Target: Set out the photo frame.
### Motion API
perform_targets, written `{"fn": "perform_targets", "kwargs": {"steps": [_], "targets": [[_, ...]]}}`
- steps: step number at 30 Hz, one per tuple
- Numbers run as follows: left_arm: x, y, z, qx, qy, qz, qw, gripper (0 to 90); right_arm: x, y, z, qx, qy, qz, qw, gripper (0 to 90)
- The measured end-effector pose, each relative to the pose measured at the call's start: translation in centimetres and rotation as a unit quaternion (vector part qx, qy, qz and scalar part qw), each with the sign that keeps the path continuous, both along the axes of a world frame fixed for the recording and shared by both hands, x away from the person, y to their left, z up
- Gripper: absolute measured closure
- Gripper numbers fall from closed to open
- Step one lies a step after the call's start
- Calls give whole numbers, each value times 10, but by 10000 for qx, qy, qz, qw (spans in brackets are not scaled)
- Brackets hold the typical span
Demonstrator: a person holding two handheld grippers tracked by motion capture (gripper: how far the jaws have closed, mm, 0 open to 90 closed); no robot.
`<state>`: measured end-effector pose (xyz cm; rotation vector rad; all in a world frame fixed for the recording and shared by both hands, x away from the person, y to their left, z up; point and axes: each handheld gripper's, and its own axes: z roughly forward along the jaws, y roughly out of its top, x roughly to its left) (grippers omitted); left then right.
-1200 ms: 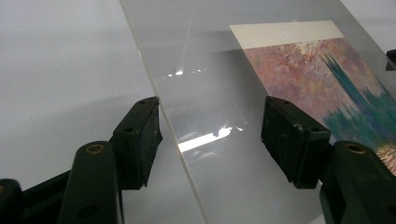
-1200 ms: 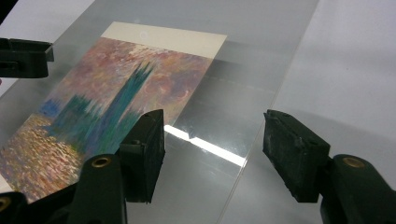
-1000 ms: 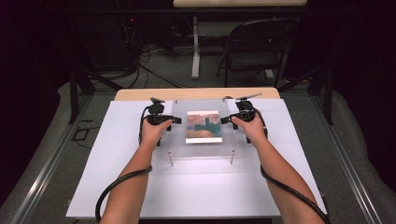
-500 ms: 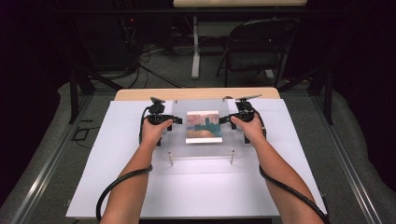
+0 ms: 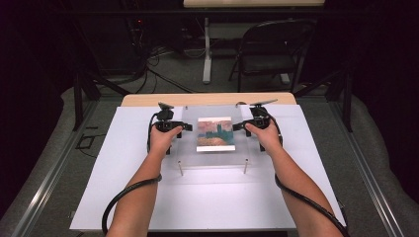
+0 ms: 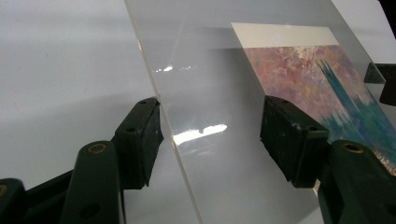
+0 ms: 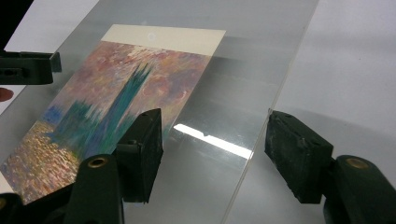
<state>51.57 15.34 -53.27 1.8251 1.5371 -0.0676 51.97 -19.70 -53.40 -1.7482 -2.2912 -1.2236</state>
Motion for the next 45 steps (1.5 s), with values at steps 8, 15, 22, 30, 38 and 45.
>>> {"fn": "perform_targets", "kwargs": {"steps": [8,15,22,30,38,45], "targets": [[0,-1,1,41,-13,6,10000,392,-1,0,1,-7,2,-31,10000,376],[-1,0,1,-10,-62,19,10000,398,-2,-1,0,29,-51,-45,10000,377],[-2,0,2,-5,-82,14,10000,414,-4,-1,1,19,-66,-46,10000,377],[-4,3,6,-114,-116,56,9999,443,-8,-1,5,-6,-207,-13,9998,377],[-7,3,12,-85,-209,27,9997,451,-11,-1,11,-60,-316,15,9995,377],[-12,4,23,-52,-321,-31,9995,476,-18,0,20,-134,-491,31,9987,396]]}}
